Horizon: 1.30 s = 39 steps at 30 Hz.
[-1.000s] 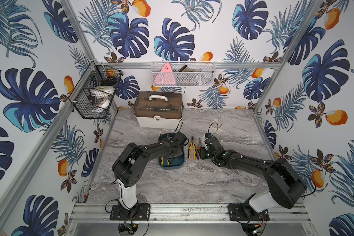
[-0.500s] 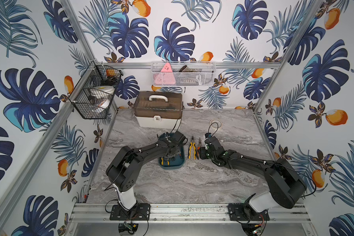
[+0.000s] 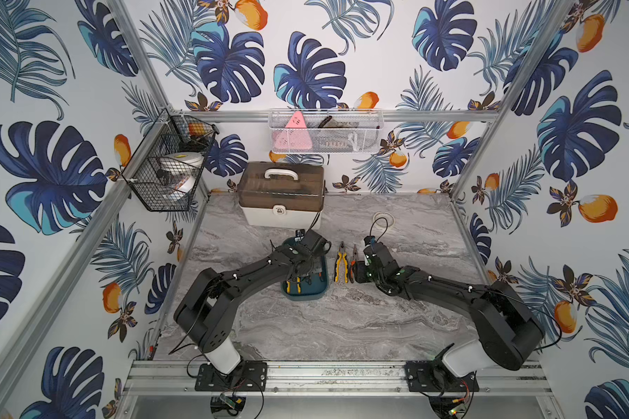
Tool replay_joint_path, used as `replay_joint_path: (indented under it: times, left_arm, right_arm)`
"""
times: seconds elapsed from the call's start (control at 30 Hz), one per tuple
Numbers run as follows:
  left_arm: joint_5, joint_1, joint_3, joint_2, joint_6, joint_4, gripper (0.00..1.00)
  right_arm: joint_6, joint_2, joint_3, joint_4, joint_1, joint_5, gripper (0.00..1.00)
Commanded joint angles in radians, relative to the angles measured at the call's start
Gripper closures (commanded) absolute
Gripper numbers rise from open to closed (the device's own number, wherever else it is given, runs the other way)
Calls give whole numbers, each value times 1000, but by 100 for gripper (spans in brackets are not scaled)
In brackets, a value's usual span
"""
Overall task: Take the pliers out of the storage box
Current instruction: Pick up the pliers from the storage box, then place the pliers at the center of the board.
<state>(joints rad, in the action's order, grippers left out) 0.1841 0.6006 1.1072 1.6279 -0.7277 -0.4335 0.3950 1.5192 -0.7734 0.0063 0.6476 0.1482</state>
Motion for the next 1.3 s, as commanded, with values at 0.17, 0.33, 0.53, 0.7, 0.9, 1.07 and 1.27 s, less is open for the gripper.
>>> replay_joint_path:
  times: [0.17,0.33,0.53,0.7,0.9,1.07,1.27]
  left_arm:
    - [-224,11,-97,-180,192,132,100]
    - [-230,63,-118,-219,267,136,100]
    - [-277,100,-159,-243,266,218,100]
    - [-300,107,-170,-240,248,247,100]
    - [-334,126,-173,-243,234,284,100]
    - [-360,138,-173,-253,218,298,100]
    - [-361,148,-164,-258,212,292,100]
  right_arm:
    - [124,-132,26,37,0,-104,52]
    - [316,-238,56,152,1,-275,51]
    - [566,-226,159,466,1,-448,48]
    - [663,-154,192,617,3,-510,42]
    - [711,-97,198,695,28,-507,42]
    - [706,-84,178,658,43,-477,44]
    - [717,-70,180,673,55,-460,49]
